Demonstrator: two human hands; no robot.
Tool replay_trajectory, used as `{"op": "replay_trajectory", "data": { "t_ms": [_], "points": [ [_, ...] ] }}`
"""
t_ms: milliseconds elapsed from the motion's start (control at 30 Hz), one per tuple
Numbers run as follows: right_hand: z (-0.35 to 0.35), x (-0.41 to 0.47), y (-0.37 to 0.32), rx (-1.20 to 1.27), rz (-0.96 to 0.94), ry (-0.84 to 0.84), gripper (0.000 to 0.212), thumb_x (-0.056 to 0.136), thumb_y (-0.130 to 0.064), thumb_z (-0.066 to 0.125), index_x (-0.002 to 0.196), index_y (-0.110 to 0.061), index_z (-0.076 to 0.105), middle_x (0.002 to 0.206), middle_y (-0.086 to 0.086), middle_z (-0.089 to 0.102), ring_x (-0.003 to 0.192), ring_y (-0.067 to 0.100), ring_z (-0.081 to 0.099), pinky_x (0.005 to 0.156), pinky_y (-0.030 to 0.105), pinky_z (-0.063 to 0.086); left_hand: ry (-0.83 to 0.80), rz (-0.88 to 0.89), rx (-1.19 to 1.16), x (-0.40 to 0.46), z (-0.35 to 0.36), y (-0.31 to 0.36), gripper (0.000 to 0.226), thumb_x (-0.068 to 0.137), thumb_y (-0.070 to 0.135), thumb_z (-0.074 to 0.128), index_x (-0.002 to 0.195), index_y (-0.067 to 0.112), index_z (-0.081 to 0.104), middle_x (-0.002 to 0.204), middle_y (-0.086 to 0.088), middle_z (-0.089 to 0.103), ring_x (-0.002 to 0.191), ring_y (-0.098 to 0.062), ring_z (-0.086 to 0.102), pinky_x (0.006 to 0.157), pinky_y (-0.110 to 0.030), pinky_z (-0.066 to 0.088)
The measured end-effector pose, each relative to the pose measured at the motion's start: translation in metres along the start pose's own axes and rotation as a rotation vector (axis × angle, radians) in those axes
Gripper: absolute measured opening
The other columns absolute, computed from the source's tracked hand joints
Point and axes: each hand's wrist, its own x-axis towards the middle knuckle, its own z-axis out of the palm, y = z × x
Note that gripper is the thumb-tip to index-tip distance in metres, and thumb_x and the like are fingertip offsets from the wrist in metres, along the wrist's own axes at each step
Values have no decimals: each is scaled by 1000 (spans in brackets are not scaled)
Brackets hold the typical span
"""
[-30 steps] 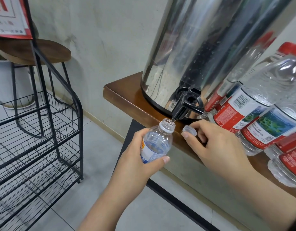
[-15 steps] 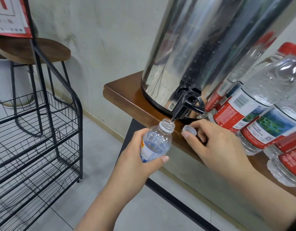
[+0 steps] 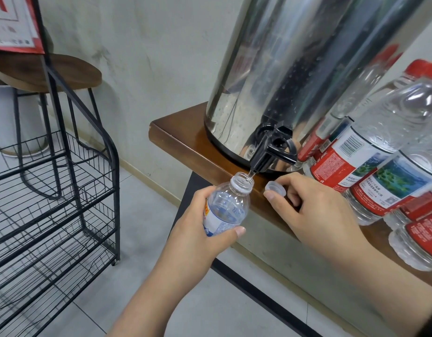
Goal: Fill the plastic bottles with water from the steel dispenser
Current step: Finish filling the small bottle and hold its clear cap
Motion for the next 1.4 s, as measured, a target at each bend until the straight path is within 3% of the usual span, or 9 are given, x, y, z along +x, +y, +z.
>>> {"op": "replay_trajectory", "data": {
  "t_ms": [433,1400],
  "points": [
    [-1,1,-2,-28,-2,0,33,92,-64,47,107,-40,63,68,-20,46,68,2,52,56,26,35,-7,4,16,1,0,-1,64,81,36,85,130,49,45,117,24,65,109,1,63,79,-4,47],
    [0,0,-3,-30,-6,15,32,92,-63,47,106,-40,64,67,-28,40,76,-10,50,56,16,24,-21,22,25,2,0,-3,64,82,39,82,131,53,44,121,27,63,114,3,60,83,-5,48]
  ]
}}
